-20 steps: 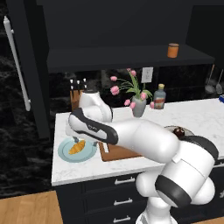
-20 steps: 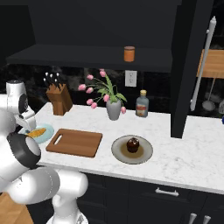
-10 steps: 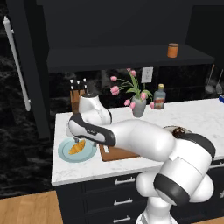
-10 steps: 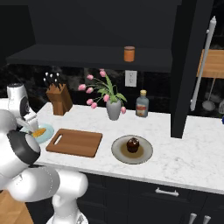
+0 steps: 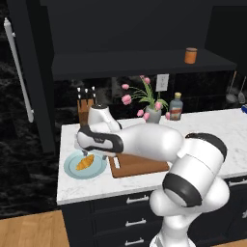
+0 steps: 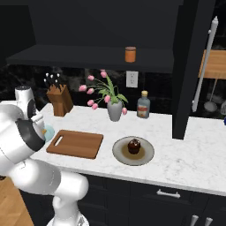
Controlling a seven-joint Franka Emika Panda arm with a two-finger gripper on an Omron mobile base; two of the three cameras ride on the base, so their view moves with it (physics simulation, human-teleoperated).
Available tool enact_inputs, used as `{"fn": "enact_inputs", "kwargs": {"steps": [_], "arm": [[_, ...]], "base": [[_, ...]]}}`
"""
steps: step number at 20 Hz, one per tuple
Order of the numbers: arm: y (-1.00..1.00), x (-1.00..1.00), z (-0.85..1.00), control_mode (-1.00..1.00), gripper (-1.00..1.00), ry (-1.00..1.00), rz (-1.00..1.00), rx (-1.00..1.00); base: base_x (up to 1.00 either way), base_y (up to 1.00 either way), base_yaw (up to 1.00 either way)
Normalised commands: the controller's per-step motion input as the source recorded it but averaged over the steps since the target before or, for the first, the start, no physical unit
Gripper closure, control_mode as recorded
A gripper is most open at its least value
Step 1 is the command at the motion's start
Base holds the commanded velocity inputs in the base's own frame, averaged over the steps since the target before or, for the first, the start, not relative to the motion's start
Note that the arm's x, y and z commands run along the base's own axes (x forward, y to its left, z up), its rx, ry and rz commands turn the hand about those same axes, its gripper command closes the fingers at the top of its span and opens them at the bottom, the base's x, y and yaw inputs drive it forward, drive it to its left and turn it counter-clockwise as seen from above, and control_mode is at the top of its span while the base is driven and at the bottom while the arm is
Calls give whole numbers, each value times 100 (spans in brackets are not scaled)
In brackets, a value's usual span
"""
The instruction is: From the different types of pastries on the counter, select a croissant and place it on the cutting board. Then retrieve a jar of jam from the cabinet and place it alongside the croissant on the cutting board.
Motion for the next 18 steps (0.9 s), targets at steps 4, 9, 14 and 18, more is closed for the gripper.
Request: {"fn": "enact_inputs", "kwargs": {"steps": [4,9,14,18], "arm": [[1,8,-11,-100,-100,1,0,0],[8,12,-28,-100,-100,2,0,0],[10,31,-4,-100,-100,0,-1,0],[11,23,-7,-100,-100,0,-2,0]], "base": [[0,0,0],[0,0,0],[0,0,0],[0,0,0]]}}
